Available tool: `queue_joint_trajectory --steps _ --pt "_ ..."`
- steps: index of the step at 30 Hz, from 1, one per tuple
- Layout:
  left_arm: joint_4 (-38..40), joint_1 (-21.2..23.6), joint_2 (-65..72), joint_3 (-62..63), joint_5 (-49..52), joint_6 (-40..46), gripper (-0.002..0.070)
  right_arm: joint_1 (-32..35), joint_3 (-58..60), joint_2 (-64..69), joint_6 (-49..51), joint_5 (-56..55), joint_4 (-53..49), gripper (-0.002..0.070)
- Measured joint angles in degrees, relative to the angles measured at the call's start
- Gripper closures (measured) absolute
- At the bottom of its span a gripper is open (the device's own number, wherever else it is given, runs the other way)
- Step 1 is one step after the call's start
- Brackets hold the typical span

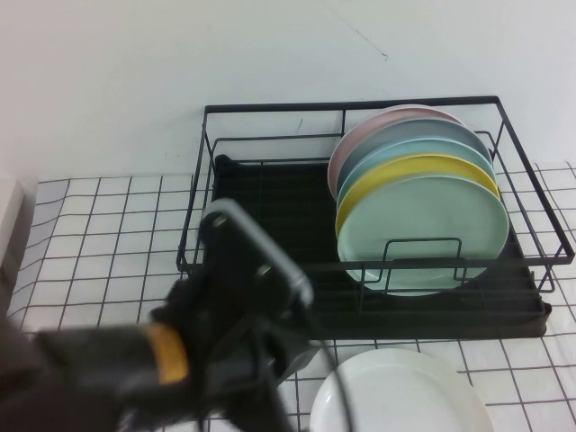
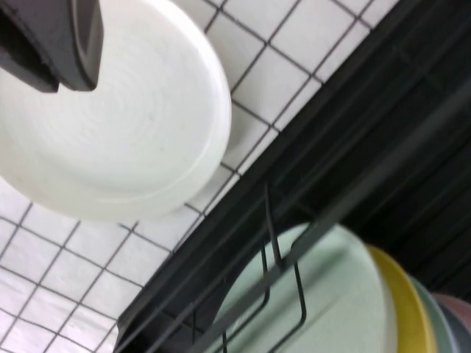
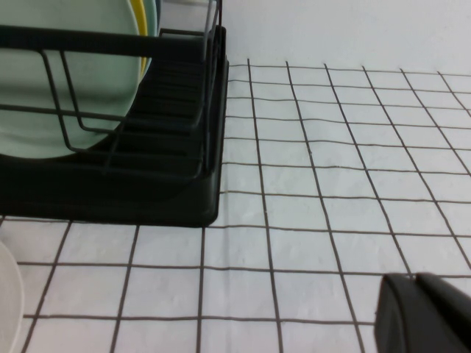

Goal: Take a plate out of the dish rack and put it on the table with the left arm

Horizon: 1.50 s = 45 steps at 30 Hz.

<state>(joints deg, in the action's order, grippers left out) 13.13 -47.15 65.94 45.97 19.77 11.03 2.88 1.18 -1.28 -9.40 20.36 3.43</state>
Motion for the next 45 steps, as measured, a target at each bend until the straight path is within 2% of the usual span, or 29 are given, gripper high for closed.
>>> queue_joint_trajectory --steps 5,10,21,24,30,33,36,45 --pt "0.11 0.0 -9.84 -8.92 -1.43 0.0 0.0676 0.0 0.0 0.0 0.0 0.0 0.0 0.0678" --pt "0.11 0.0 -17.56 -13.32 4.71 0.0 0.0676 0.0 0.0 0.0 0.0 0.0 0.0 0.0678" --pt "-0.72 -0.09 -20.12 -14.68 6.45 0.48 0.0676 0.0 0.0 0.0 0.0 0.0 0.0 0.0678" --pt "-3.24 -0.22 -20.85 -16.8 0.43 1.77 0.0676 0.0 0.0 0.0 0.0 0.0 0.0 0.0678" --pt "-5.31 1.65 -32.85 -31.91 -21.22 2.24 0.0677 0.0 0.0 0.0 0.0 0.0 0.0 0.0678" --pt "-5.31 5.25 -41.96 -39.75 -28.85 2.39 0.0677 0.0 0.0 0.0 0.0 0.0 0.0 0.0678" --pt "-5.31 10.82 -50.29 -44.53 -30.69 2.2 0.0677 0.0 0.0 0.0 0.0 0.0 0.0 0.0678" --pt "-5.21 33.2 -65.96 -47.2 -22.18 -0.23 0.0677 0.0 0.0 0.0 0.0 0.0 0.0 0.0678"
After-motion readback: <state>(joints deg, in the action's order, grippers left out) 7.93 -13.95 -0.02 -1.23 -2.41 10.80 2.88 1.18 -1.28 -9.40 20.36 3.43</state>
